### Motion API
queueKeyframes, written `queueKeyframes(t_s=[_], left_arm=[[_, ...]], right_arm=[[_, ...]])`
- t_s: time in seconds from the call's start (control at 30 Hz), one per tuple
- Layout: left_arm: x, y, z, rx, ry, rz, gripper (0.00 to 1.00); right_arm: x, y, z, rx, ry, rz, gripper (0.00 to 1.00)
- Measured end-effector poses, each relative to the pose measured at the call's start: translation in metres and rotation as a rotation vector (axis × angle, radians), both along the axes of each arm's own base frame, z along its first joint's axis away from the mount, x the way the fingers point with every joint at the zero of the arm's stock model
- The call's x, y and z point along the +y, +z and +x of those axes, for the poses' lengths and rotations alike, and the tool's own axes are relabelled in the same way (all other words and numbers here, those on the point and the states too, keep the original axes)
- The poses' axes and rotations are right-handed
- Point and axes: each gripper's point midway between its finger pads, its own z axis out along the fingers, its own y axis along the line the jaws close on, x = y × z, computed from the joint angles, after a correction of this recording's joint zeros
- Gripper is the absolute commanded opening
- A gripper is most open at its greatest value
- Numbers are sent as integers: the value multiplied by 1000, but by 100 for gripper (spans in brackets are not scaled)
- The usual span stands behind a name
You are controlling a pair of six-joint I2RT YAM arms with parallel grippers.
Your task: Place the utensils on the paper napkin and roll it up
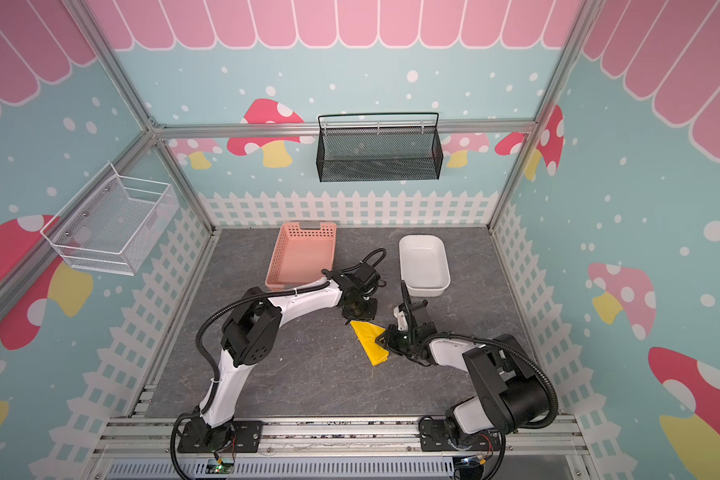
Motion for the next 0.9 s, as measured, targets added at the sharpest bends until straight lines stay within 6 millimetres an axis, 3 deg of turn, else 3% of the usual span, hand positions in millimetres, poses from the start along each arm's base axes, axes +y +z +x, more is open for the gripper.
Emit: queueKeyframes(t_s=[0.37, 0.67, 0.77, 0.9], left_arm=[[9, 12, -2, -24, 3, -3, 14], [10, 78, -15, -103, -29, -105, 14], [8, 74, -28, -84, -51, -113, 14], [7, 50, -49, -24, -78, -88, 13]], right_arm=[[1, 0, -1, -12, 5, 7, 26], [1, 0, -1, -27, 5, 13, 26], [1, 0, -1, -28, 5, 14, 26], [1, 0, -1, -36, 5, 18, 26]])
